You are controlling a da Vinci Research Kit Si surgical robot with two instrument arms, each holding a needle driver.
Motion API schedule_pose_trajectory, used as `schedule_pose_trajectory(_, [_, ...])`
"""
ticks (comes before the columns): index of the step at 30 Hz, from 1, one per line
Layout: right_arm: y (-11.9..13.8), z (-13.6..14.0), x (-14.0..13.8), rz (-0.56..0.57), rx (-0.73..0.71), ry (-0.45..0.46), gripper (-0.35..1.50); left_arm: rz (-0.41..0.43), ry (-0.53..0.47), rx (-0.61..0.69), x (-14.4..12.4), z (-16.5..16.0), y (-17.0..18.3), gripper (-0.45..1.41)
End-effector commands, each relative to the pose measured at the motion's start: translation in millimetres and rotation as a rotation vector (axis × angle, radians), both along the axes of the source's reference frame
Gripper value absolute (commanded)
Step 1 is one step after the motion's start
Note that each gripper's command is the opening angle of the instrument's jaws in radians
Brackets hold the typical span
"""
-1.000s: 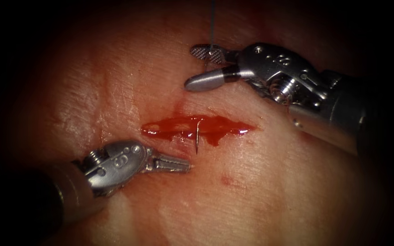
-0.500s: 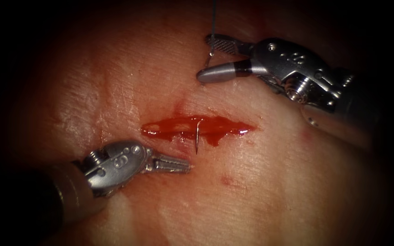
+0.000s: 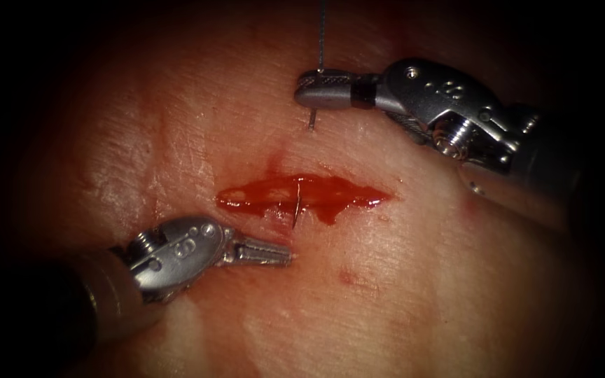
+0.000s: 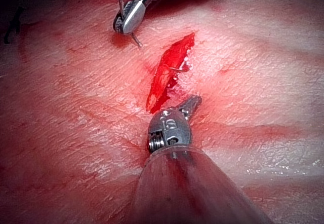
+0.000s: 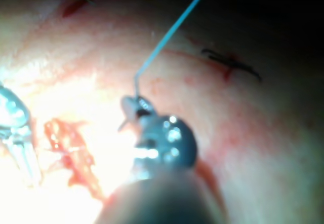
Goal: Wound Closure
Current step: Pass the needle through the top of the incision.
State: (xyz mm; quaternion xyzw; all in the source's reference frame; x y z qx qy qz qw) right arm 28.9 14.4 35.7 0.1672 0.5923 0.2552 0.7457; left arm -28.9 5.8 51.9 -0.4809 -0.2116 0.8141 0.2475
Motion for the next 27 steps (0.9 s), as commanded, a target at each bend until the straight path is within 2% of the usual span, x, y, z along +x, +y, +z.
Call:
schedule_pose_trajectory(1, [1.0, 0.0, 0.8, -0.003, 0.067, 0.024, -0.35, 0.000, -0.002, -0.003, -0.4, 0.7, 0.3, -0.45])
schedule_pose_trajectory(4, [1.2, 0.0, 1.2, -0.038, 0.187, 0.077, -0.35, 0.000, -0.002, -0.003, -0.4, 0.7, 0.3, -0.45])
schedule_pose_trajectory(9, [1.1, 0.7, 2.2, -0.082, 0.305, 0.124, -0.35, 0.000, -0.001, -0.003, -0.5, 0.7, 0.3, -0.45])
schedule_pose_trajectory(12, [0.3, 1.6, 2.7, -0.107, 0.370, 0.154, -0.35, 0.000, -0.002, -0.003, -0.4, 0.7, 0.3, -0.45])
schedule_pose_trajectory(14, [-1.6, 2.1, 2.8, -0.143, 0.457, 0.173, -0.35, 0.001, -0.002, -0.003, -0.3, 0.7, 0.3, -0.45])
schedule_pose_trajectory(23, [-4.6, 0.8, 3.4, -0.195, 0.504, 0.209, -0.35, 0.001, -0.002, -0.003, -0.4, 0.7, 0.3, -0.45])
schedule_pose_trajectory(24, [-4.2, 0.8, 3.3, -0.150, 0.451, 0.190, 0.37, 0.001, -0.002, -0.003, -0.3, 0.7, 0.3, -0.45])
schedule_pose_trajectory(25, [-4.2, 0.8, 3.3, -0.150, 0.451, 0.190, 0.37, 0.001, -0.002, -0.003, -0.3, 0.7, 0.3, -0.45])
schedule_pose_trajectory(26, [-3.9, 0.9, 3.3, -0.136, 0.420, 0.183, 0.68, 0.001, -0.002, -0.003, -0.4, 0.7, 0.3, -0.45])
schedule_pose_trajectory(27, [-3.5, 1.1, 3.2, -0.124, 0.384, 0.179, 0.88, 0.001, -0.002, -0.003, -0.4, 0.7, 0.3, -0.45])
